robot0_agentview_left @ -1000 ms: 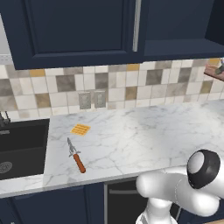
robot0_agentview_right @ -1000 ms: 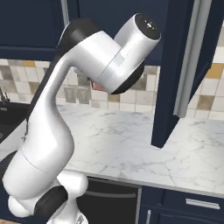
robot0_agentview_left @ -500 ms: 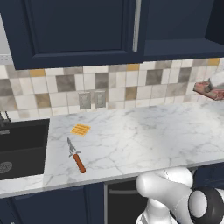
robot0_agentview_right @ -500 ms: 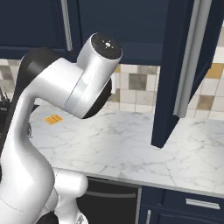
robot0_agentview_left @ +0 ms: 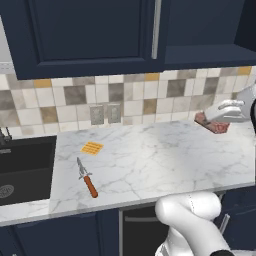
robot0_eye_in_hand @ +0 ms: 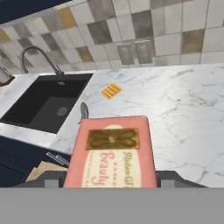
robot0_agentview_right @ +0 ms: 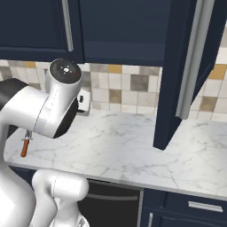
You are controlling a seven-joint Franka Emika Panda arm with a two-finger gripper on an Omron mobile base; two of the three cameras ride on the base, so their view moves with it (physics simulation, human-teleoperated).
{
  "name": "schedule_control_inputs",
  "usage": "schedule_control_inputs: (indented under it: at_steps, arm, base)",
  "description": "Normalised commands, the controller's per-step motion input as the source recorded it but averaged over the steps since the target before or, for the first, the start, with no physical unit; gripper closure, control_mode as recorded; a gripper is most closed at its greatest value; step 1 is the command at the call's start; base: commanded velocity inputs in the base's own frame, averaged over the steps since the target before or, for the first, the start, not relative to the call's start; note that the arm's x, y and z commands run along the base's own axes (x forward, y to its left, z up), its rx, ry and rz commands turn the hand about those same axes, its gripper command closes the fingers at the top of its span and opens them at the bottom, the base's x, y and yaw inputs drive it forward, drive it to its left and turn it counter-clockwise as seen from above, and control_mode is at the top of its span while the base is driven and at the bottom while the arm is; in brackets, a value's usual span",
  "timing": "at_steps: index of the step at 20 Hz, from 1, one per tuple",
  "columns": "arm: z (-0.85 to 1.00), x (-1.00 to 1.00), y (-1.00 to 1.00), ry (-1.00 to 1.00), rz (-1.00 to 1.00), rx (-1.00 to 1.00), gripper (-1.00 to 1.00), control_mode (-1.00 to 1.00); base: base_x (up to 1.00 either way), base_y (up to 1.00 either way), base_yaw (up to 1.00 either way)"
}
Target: Open the cabinet. Pick the bar soap and place it next to the sink. Then close the cabinet.
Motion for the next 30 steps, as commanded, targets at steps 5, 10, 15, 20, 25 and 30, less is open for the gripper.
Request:
schedule_control_inputs:
  at_steps: [5, 10, 15, 20, 25, 30]
  arm:
    - [-0.43, 0.00, 0.20, 0.15, -0.08, -0.03, 1.00, -1.00]
    - [-0.40, 0.03, 0.51, 0.24, -0.07, -0.08, 1.00, -1.00]
    - [-0.35, 0.13, 0.49, 0.11, -0.06, 0.00, 1.00, -1.00]
    - [-0.55, 0.09, 0.21, 0.03, -0.04, 0.04, 1.00, -1.00]
    - [-0.58, 0.25, 0.40, 0.07, -0.05, 0.00, 1.00, -1.00]
    - [-0.31, 0.12, 0.24, 0.04, -0.06, 0.00, 1.00, -1.00]
  base:
    - [0.00, 0.00, 0.00]
    - [0.00, 0.00, 0.00]
    - [0.00, 0.00, 0.00]
    - [0.00, 0.00, 0.00]
    - [0.00, 0.00, 0.00]
    - [0.00, 0.00, 0.00]
